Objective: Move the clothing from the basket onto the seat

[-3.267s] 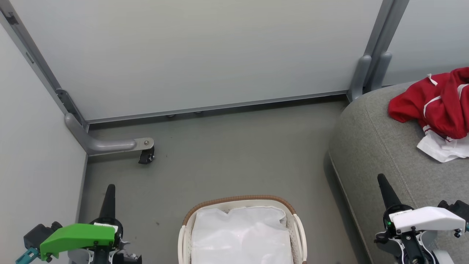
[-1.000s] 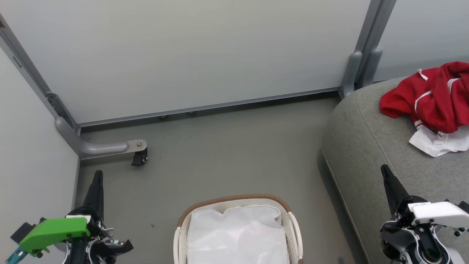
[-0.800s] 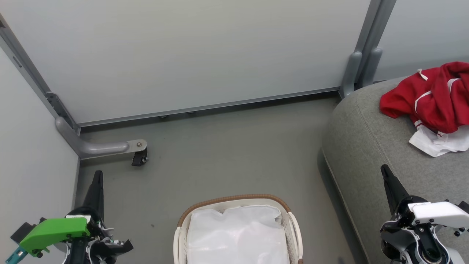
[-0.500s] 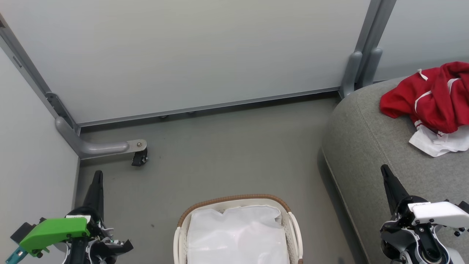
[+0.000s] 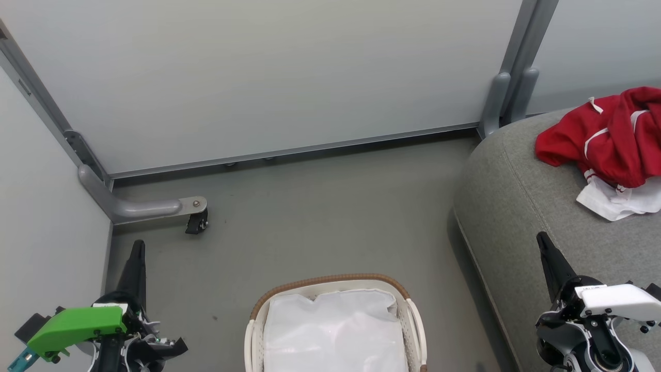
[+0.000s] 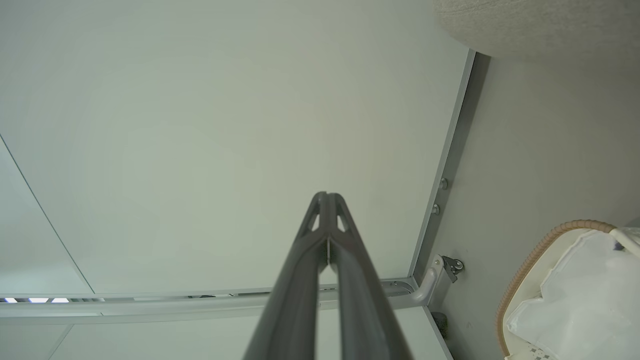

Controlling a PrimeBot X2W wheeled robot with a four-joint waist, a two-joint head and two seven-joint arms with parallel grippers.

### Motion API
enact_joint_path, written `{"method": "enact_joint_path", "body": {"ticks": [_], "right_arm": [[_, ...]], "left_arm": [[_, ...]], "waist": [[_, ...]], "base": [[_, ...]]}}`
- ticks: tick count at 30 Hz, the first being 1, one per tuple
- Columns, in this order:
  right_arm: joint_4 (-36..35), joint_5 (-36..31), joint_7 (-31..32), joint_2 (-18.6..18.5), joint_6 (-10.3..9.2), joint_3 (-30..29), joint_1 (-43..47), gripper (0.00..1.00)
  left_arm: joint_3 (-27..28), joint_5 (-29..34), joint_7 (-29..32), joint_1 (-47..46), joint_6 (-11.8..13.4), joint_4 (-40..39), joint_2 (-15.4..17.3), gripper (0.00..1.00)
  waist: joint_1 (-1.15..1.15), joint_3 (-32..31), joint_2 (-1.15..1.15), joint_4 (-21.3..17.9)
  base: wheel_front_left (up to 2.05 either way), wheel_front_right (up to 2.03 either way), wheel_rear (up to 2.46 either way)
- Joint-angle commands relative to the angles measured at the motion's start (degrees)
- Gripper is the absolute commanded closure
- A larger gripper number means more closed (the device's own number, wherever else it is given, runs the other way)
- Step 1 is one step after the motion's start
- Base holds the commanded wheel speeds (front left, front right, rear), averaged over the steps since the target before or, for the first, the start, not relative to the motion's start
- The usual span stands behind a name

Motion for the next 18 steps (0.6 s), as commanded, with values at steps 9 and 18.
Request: {"method": "enact_joint_path", "body": {"ticks": [9,18], "right_arm": [[-0.24,0.18,0.17,-0.34,-0.02,-0.09,-0.48,1.0],[-0.24,0.18,0.16,-0.34,-0.02,-0.09,-0.47,1.0]], "left_arm": [[0.17,0.01,0.2,-0.59,-0.21,-0.1,0.18,1.0],[0.18,0.03,0.2,-0.59,-0.21,-0.1,0.18,1.0]], "waist": [[0.0,0.0,0.0,0.0],[0.0,0.0,0.0,0.0]], "base": [[0.0,0.0,0.0],[0.0,0.0,0.0]]}}
